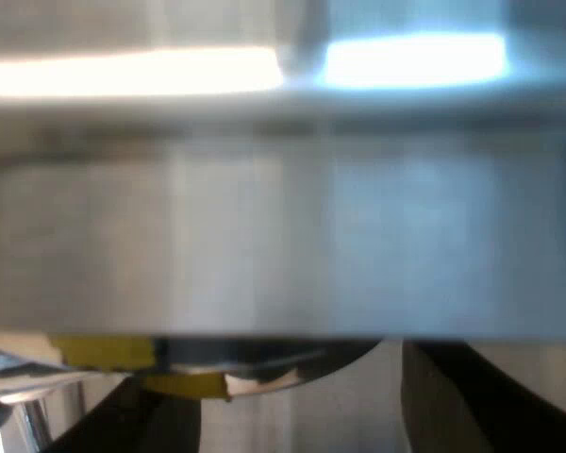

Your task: Put the handle in the coffee machine

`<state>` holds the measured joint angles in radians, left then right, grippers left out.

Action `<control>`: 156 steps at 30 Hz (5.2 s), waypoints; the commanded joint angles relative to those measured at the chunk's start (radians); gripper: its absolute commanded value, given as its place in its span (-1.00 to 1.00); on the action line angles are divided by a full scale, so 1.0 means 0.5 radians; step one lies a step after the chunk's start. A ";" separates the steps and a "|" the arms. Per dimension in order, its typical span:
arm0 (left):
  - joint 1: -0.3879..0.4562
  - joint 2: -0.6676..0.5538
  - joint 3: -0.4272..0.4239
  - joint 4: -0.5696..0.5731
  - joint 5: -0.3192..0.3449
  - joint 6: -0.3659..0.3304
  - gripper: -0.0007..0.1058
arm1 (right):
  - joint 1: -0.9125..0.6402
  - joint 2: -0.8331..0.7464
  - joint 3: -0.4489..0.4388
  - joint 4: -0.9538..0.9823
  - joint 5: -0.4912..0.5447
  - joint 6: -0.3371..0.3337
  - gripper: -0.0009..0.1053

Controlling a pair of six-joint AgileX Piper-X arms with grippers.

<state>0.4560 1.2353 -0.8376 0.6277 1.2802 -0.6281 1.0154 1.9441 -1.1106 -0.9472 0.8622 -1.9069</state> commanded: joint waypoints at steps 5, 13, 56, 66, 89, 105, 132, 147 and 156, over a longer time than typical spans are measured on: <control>0.062 -0.099 -0.155 0.175 0.170 -0.277 -0.75 | -0.023 -0.051 -0.042 -0.193 0.076 -0.008 -0.04; 0.014 -0.103 -0.532 0.583 -0.309 -0.251 -0.98 | -0.023 -0.051 -0.042 -0.193 0.076 -0.007 -0.04; -0.667 0.316 -0.662 0.951 -1.474 0.282 -0.96 | -0.023 -0.051 -0.042 -0.193 0.063 -0.007 -0.04; -0.667 0.316 -0.662 1.284 -1.296 0.518 -0.96 | -0.023 -0.051 -0.042 -0.193 0.063 -0.007 -0.04; -0.944 0.316 -0.647 1.498 -1.129 0.111 -0.96 | -0.023 -0.051 -0.042 -0.312 0.017 -0.145 -0.04; -0.976 0.310 -0.593 1.493 -1.127 -0.167 -0.97 | -0.023 -0.051 -0.042 -0.312 -0.029 -0.195 -0.04; -1.058 0.185 -0.498 1.414 -1.002 -0.542 -0.97 | 0.121 -0.394 0.497 -0.296 -0.012 -0.189 -0.04; -1.062 0.057 -0.384 1.260 -0.903 -0.879 -0.97 | 0.449 -0.784 0.743 -0.284 -0.068 -0.189 -0.09; -1.062 0.057 -0.384 1.263 -0.903 -0.952 -0.97 | 0.536 -1.071 0.742 0.176 -0.211 -0.108 -0.10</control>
<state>-0.0501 1.2834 -1.0280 1.2283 0.6943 -1.0818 1.2801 1.4350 -0.7382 -0.9056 0.7906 -1.9758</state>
